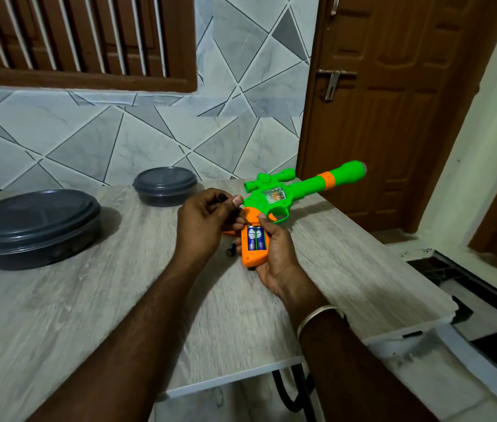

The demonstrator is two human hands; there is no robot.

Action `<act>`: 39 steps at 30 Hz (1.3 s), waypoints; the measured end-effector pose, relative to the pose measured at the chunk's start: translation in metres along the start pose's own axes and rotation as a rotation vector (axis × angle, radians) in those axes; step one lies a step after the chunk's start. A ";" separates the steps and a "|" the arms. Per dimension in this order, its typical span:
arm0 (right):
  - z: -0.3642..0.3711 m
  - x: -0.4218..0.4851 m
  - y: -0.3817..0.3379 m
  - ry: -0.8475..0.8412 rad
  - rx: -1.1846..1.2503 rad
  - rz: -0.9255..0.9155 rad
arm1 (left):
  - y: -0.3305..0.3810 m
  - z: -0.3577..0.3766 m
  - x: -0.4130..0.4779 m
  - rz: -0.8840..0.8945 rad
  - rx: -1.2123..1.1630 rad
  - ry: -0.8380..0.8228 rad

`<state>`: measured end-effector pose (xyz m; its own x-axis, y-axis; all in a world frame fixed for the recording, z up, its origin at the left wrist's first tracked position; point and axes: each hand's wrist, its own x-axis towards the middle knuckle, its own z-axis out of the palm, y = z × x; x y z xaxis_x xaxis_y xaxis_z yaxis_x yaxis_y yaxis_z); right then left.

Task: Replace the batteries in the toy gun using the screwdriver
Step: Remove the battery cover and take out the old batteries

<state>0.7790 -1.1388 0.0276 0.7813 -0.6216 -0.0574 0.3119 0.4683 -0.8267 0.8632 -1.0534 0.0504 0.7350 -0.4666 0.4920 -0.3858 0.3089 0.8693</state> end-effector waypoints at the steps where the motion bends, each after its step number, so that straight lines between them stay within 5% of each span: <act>1: -0.001 0.001 0.000 -0.003 0.003 0.002 | 0.000 0.000 0.000 -0.006 0.003 0.001; 18: -0.001 0.001 0.001 0.000 -0.059 0.001 | 0.004 -0.001 0.003 -0.129 -0.071 0.057; 23: 0.000 0.001 -0.002 -0.006 0.003 -0.014 | 0.012 -0.003 0.003 -0.144 -0.274 0.138; 26: -0.001 0.002 -0.002 0.011 0.005 -0.031 | 0.010 -0.003 0.002 -0.160 -0.029 0.064; 30: 0.000 0.006 0.002 0.059 0.059 -0.073 | 0.009 -0.001 -0.006 -0.016 0.437 -0.233; 33: 0.001 0.007 0.002 0.038 0.133 -0.077 | 0.007 0.000 -0.009 0.033 0.540 -0.319; 36: 0.002 0.005 0.000 0.007 0.181 -0.087 | 0.006 0.000 -0.008 0.002 0.365 -0.311; 39: 0.003 0.004 -0.001 0.042 0.173 -0.096 | 0.011 -0.005 -0.002 0.010 0.161 -0.091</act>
<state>0.7840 -1.1396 0.0297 0.7216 -0.6923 -0.0091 0.4749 0.5045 -0.7211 0.8601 -1.0448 0.0584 0.6801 -0.5392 0.4968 -0.4828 0.1807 0.8569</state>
